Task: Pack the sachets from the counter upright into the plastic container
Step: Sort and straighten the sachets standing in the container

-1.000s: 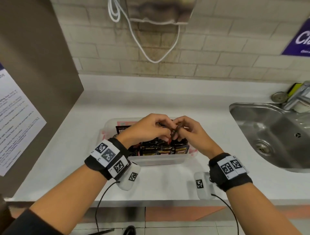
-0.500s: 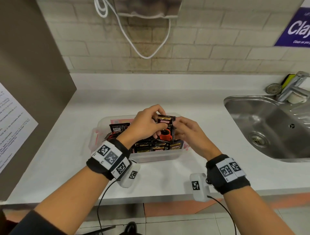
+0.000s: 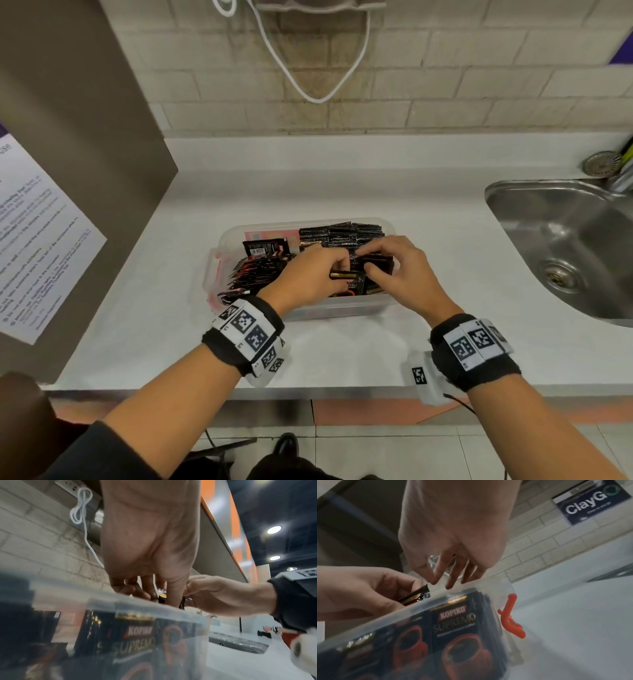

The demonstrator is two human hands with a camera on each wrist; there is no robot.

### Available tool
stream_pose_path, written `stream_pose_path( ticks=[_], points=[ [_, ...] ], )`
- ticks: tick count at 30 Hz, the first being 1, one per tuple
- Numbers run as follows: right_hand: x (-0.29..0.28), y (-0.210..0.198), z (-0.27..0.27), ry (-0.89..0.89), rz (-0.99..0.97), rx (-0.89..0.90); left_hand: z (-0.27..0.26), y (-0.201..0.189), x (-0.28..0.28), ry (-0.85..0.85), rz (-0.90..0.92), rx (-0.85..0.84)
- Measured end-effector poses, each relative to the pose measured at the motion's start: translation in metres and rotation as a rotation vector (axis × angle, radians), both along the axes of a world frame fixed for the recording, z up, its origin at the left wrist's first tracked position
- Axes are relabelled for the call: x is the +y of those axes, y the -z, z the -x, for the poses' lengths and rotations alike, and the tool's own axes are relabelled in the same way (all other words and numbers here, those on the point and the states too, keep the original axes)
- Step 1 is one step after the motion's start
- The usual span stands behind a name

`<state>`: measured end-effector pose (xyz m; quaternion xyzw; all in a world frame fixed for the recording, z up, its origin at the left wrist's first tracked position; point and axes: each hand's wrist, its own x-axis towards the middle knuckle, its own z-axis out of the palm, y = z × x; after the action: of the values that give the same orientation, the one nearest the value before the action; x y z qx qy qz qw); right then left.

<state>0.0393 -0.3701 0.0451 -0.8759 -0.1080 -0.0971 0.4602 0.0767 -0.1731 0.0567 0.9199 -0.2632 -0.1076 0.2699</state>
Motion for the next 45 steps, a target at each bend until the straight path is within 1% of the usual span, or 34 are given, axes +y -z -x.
stream_pose_path(
  ticks=[2, 5, 10, 12, 16, 19, 22, 24, 25, 27, 29, 32, 35, 37, 40, 45],
  points=[
    [-0.001, 0.004, -0.004, -0.070, 0.167, -0.003, 0.003, 0.006, -0.002, 0.022, -0.091, -0.072],
    [0.001, 0.010, -0.008, -0.150, 0.244, 0.067, 0.001, 0.006, -0.001, 0.051, -0.138, -0.131],
    [0.009, 0.013, -0.008, -0.173, 0.216, 0.113, -0.008, -0.011, 0.010, 0.139, -0.052, -0.077],
    [0.012, 0.014, -0.009, -0.180, 0.265, 0.128, -0.008, -0.012, 0.010, 0.152, -0.048, -0.081],
    [0.015, 0.019, -0.013, -0.202, 0.455, 0.164, -0.003, -0.002, 0.006, 0.124, -0.073, -0.041],
    [0.018, 0.022, -0.017, -0.192, 0.581, 0.194, -0.003, -0.001, 0.008, 0.121, -0.029, -0.025],
    [0.024, 0.021, -0.021, -0.196, 0.596, 0.195, -0.009, -0.014, 0.020, 0.154, 0.019, 0.029],
    [0.028, 0.020, -0.023, -0.216, 0.580, 0.176, -0.018, -0.027, 0.037, 0.125, 0.026, 0.053],
    [0.029, 0.021, -0.024, -0.229, 0.597, 0.161, -0.024, -0.033, 0.048, 0.094, 0.021, 0.040],
    [0.029, 0.024, -0.025, -0.255, 0.665, 0.150, -0.039, -0.044, 0.069, 0.034, -0.035, 0.003],
    [0.029, 0.028, -0.027, -0.269, 0.735, 0.169, -0.053, -0.050, 0.088, -0.003, -0.161, 0.017],
    [0.027, 0.029, -0.034, -0.270, 0.758, 0.209, -0.071, -0.047, 0.104, 0.006, -0.390, 0.078],
    [0.026, 0.031, -0.038, -0.245, 0.743, 0.232, -0.079, -0.039, 0.104, 0.056, -0.527, 0.129],
    [0.026, 0.032, -0.039, -0.216, 0.705, 0.224, -0.083, -0.034, 0.102, 0.093, -0.556, 0.138],
    [0.027, 0.034, -0.036, -0.159, 0.653, 0.176, -0.088, -0.027, 0.101, 0.119, -0.533, 0.151],
    [0.027, 0.035, -0.033, -0.112, 0.660, 0.147, -0.091, -0.018, 0.094, 0.121, -0.515, 0.127]
  ],
)
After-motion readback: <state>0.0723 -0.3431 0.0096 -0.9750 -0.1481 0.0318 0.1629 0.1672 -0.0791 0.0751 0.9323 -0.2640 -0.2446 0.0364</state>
